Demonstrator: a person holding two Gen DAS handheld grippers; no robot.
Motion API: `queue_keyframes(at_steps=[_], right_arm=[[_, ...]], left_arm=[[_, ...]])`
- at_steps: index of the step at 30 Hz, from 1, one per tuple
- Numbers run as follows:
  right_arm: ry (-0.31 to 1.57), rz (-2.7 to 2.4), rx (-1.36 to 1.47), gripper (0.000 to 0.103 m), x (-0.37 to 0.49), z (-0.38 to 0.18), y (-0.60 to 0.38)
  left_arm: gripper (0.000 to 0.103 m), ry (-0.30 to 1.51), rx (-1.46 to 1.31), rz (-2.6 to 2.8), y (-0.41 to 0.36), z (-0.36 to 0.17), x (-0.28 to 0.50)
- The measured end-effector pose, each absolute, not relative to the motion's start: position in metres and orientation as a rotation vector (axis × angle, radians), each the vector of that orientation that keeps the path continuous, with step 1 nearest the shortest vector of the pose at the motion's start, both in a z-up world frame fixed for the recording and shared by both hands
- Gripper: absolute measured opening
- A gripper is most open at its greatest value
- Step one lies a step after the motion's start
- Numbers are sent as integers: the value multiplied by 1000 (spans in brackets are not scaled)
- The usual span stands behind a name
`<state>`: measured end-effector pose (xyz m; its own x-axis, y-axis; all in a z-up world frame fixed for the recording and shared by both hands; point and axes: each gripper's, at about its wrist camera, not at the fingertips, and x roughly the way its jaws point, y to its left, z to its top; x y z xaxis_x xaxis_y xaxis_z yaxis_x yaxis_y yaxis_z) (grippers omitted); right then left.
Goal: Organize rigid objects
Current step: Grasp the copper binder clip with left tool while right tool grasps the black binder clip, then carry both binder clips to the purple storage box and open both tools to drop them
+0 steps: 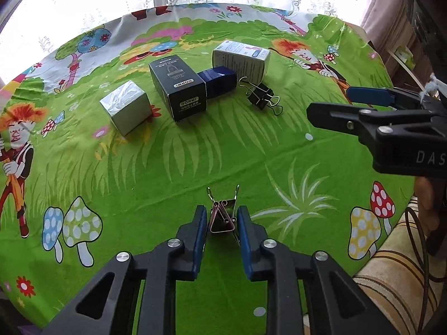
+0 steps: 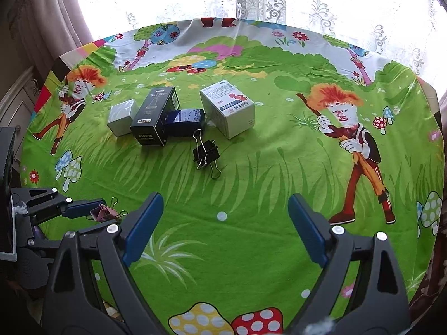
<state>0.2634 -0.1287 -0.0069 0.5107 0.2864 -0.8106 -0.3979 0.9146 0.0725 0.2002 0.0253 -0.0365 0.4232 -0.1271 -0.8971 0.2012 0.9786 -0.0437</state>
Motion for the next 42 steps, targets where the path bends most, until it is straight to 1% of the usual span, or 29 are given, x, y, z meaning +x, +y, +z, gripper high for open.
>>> queue_keyframes(at_steps=[6, 8, 12, 15, 18, 20, 21, 22, 25, 29, 42], right_arm=[[962, 424, -142, 81, 281, -16, -114], [970, 427, -151, 74, 287, -20, -108], [973, 427, -171, 71, 296, -25, -97], [980, 420, -188, 65, 304, -29, -89], [1015, 409, -197, 54, 313, -39, -85], [1033, 417, -183, 43, 316, -44, -85], [1037, 419, -179, 40, 317, -45, -85], [1034, 422, -177, 35, 316, -45, -86], [1031, 426, -178, 33, 314, -45, -86], [1033, 430, -164, 33, 306, -40, -88], [981, 493, -145, 33, 247, 1, -84]], left_arm=[[22, 1096, -33, -187, 43, -35, 201], [22, 1091, -73, -177, 50, -35, 201], [21, 1084, -109, -170, 55, -37, 200], [21, 1082, -116, -171, 55, -37, 199], [21, 1079, -121, -169, 55, -36, 197], [21, 1075, -127, -169, 56, -35, 196], [21, 1073, -131, -167, 56, -35, 196], [21, 1072, -133, -165, 56, -35, 195], [20, 1069, -139, -160, 57, -33, 193], [20, 1055, -167, -146, 61, -28, 188], [19, 1018, -258, -91, 77, -7, 159]])
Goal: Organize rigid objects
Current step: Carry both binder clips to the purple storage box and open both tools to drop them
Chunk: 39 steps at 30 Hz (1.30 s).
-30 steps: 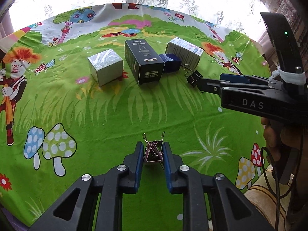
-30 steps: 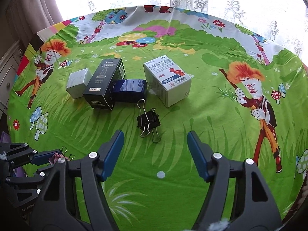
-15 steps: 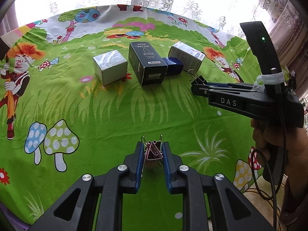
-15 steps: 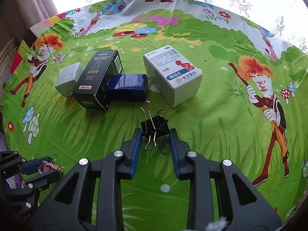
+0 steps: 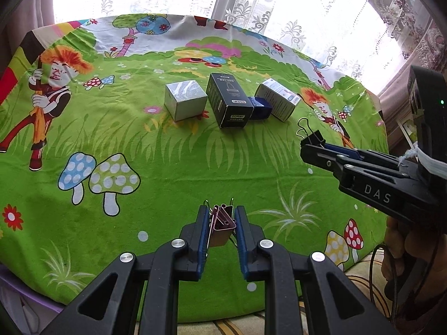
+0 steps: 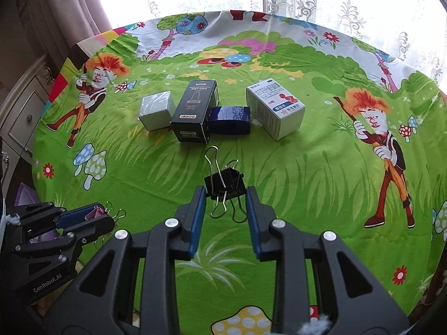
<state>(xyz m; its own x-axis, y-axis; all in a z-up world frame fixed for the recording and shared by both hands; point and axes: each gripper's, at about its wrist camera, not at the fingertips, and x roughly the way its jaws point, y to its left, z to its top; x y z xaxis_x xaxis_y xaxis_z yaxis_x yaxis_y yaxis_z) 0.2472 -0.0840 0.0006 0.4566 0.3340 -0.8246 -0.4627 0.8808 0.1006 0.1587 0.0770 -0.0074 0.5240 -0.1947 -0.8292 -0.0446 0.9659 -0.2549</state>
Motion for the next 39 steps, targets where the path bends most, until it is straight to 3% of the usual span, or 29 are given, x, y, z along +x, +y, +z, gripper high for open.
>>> queue_keyframes(at_steps=[18, 39], right_arm=[[876, 631, -179, 33, 160, 59, -44], [856, 923, -366, 33, 33, 64, 60]], left_arm=[[19, 942, -351, 45, 126, 24, 72], [20, 895, -483, 395, 258, 21, -64]])
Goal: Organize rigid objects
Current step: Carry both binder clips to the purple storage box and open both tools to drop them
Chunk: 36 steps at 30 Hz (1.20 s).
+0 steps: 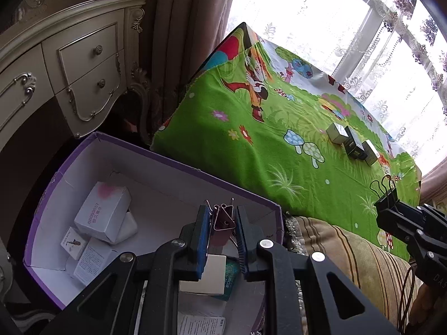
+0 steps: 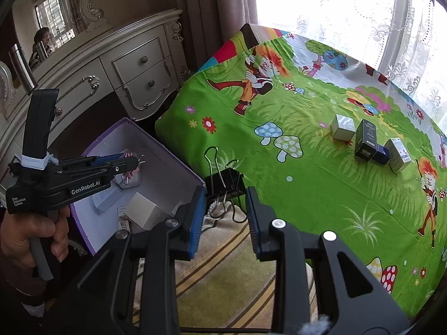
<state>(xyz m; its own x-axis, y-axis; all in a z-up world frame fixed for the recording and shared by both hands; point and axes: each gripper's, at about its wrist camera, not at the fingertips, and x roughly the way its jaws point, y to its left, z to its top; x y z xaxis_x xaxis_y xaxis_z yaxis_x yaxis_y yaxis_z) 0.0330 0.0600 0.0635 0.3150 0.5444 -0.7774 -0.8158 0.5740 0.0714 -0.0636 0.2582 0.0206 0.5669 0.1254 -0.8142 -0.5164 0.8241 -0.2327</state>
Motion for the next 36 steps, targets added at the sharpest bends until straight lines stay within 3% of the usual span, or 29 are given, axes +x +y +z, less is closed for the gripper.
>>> queue_keyframes(at_steps=[16, 18, 21, 23, 25, 36], right_arm=[[857, 1174, -594, 34, -64, 37, 124], [853, 1179, -616, 34, -68, 34, 126], [851, 1168, -624, 42, -69, 32, 125], [846, 1153, -616, 55, -66, 34, 123], [837, 1136, -607, 61, -61, 37, 120], [828, 1044, -545, 69, -29, 46, 101]], left_arm=[[21, 937, -519, 571, 289, 2, -90], [30, 945, -524, 584, 290, 1, -90], [45, 941, -521, 600, 291, 2, -91], [49, 934, -516, 602, 290, 5, -90], [50, 931, -511, 597, 288, 7, -88], [58, 921, -481, 549, 267, 18, -67]])
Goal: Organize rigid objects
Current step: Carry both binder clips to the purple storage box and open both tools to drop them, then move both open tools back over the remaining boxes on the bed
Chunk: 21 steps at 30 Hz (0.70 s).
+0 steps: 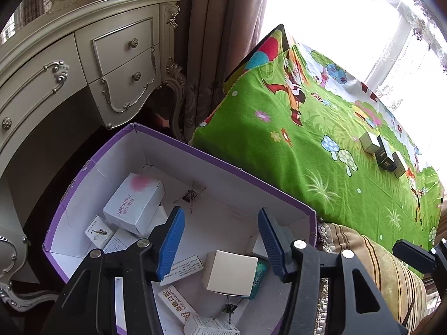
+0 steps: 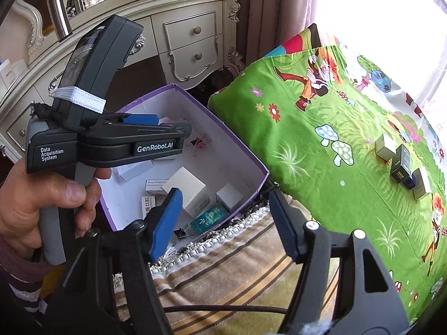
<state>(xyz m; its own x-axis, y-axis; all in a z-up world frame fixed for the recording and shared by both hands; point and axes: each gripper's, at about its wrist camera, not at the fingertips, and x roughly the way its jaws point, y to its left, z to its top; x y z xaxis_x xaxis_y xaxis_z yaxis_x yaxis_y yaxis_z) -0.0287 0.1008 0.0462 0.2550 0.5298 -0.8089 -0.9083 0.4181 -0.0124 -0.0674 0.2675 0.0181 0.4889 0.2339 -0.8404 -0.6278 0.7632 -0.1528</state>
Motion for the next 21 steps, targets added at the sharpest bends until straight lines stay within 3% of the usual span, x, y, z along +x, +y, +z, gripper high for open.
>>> queue_keyframes(at_steps=[21], right_arm=[[831, 711, -342, 73, 108, 71, -5]], left_arm=[[67, 920, -421, 340, 189, 39, 38]])
